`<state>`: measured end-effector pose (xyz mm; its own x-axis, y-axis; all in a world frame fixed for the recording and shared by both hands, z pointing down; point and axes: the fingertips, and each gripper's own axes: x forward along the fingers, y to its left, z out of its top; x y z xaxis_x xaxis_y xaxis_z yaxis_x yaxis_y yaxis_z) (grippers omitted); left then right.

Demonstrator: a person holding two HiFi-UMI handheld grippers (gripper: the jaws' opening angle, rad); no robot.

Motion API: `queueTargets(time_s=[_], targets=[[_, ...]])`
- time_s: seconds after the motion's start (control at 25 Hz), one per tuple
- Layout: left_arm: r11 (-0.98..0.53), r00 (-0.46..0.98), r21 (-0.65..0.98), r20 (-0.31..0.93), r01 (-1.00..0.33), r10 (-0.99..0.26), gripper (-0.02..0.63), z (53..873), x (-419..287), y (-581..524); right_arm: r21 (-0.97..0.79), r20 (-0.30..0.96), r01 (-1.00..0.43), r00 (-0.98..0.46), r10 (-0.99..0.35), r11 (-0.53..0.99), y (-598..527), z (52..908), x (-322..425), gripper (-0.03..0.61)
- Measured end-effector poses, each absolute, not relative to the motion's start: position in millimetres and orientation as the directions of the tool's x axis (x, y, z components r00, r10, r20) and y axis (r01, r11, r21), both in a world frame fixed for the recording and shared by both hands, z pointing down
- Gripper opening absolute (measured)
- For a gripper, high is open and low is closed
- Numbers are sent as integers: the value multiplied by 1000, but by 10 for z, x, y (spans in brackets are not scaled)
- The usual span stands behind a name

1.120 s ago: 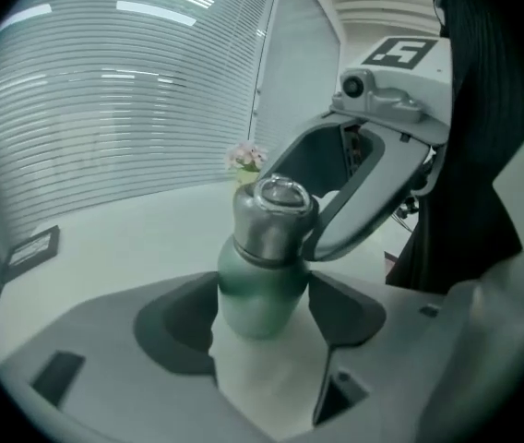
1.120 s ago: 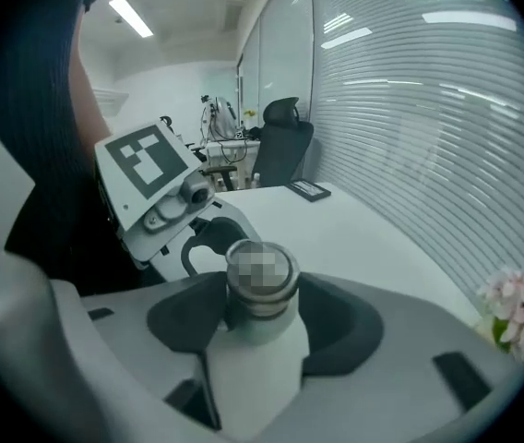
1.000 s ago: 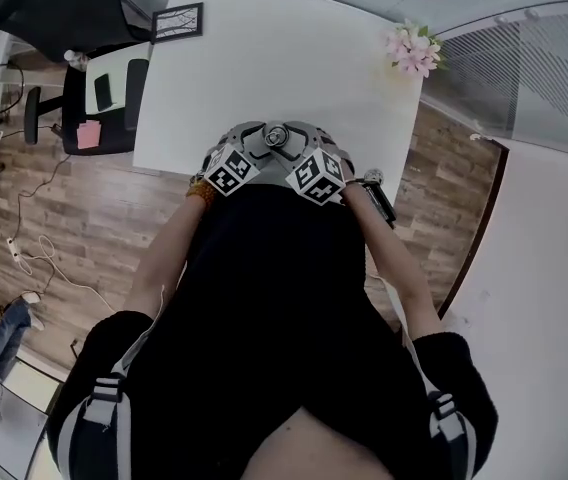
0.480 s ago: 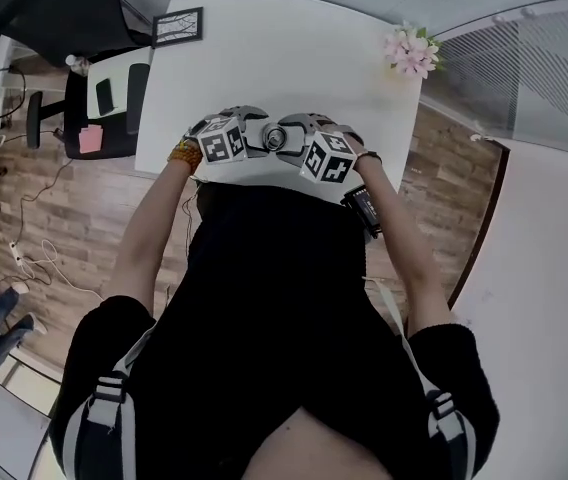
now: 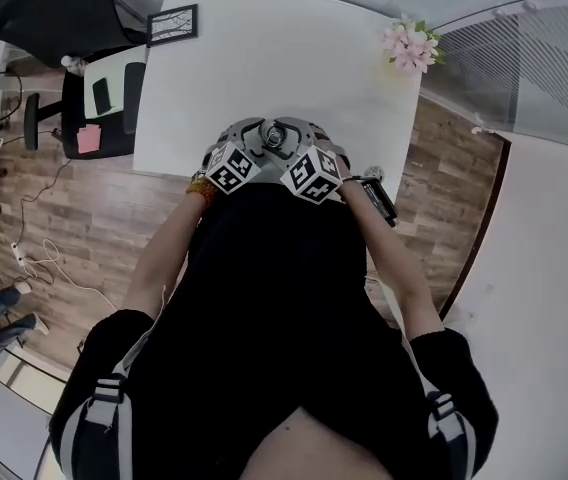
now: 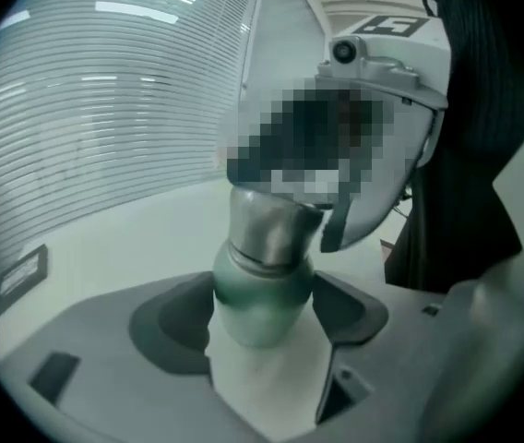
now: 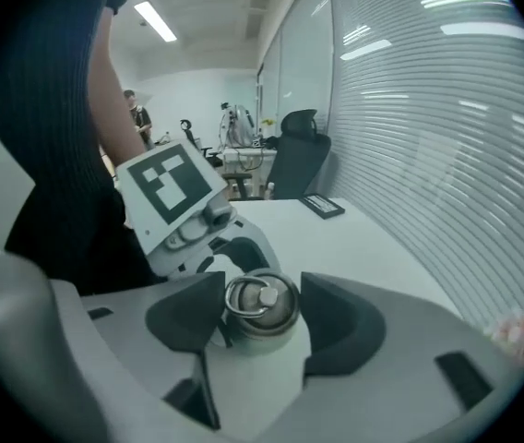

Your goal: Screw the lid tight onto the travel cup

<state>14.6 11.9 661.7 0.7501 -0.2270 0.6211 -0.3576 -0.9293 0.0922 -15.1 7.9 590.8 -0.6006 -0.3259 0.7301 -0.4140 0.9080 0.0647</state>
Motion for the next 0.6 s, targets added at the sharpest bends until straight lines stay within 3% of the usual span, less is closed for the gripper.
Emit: queueTargets(time_s=[0.24,0.36,0.48,0.6], targets=[[-991,686,124,717,50,124,341,6657,145,64,121,812,-21,-573,-111,992,85,5951,-189,253],[-970,610,135,758,201,231,342,6652,130,55,111,844,109,-535,-35,988,94,5971,-225,256],[-977,623,118,755,175,203,348,6644,97,46,98,848,109,-529,-26,989,105,5962,-267,262],[-993,713,109,700,-43,46,385,6628,53,-12,66,770,-77,-631,-100,995,83,5806,-271,287]])
